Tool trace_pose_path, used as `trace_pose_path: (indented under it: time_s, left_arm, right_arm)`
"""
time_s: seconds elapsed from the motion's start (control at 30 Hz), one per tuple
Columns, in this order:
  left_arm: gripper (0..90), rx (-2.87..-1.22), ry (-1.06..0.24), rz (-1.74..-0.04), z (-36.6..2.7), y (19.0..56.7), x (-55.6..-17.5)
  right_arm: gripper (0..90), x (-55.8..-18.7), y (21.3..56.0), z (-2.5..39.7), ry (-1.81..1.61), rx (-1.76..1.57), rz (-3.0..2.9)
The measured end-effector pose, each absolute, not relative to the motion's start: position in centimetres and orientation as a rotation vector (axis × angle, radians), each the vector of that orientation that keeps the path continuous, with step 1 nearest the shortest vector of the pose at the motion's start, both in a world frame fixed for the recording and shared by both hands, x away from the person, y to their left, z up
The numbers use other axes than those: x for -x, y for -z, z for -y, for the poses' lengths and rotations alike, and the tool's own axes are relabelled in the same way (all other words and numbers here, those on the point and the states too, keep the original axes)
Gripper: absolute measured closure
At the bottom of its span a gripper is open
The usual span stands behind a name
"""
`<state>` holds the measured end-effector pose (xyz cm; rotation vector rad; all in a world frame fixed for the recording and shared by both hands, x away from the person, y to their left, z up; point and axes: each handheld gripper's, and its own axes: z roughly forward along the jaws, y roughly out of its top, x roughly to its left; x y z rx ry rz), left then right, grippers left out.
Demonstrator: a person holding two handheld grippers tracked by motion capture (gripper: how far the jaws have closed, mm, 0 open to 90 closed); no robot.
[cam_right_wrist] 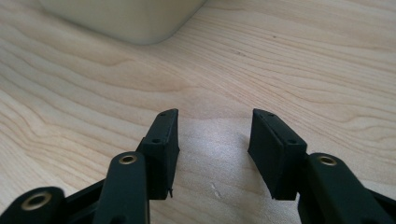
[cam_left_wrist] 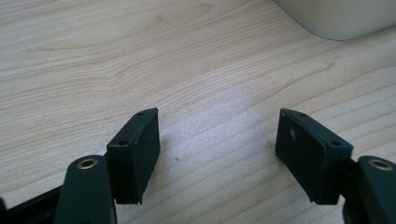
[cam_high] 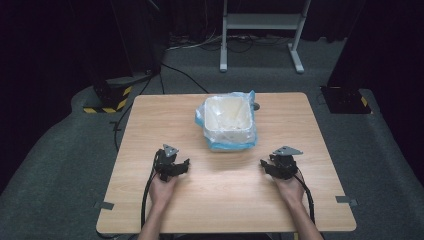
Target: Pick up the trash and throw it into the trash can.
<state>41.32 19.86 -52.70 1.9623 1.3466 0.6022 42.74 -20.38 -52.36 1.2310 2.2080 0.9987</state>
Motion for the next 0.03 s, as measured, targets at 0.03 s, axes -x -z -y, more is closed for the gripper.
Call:
trace_pose_path:
  time_s: [0.03]
  left_arm:
    - [30.4,-1.963,-0.602,-1.347,-19.86,52.7,-41.32]
  right_arm:
    - [50.1,-42.64,52.36,20.24,-0.988,-1.217,-2.201]
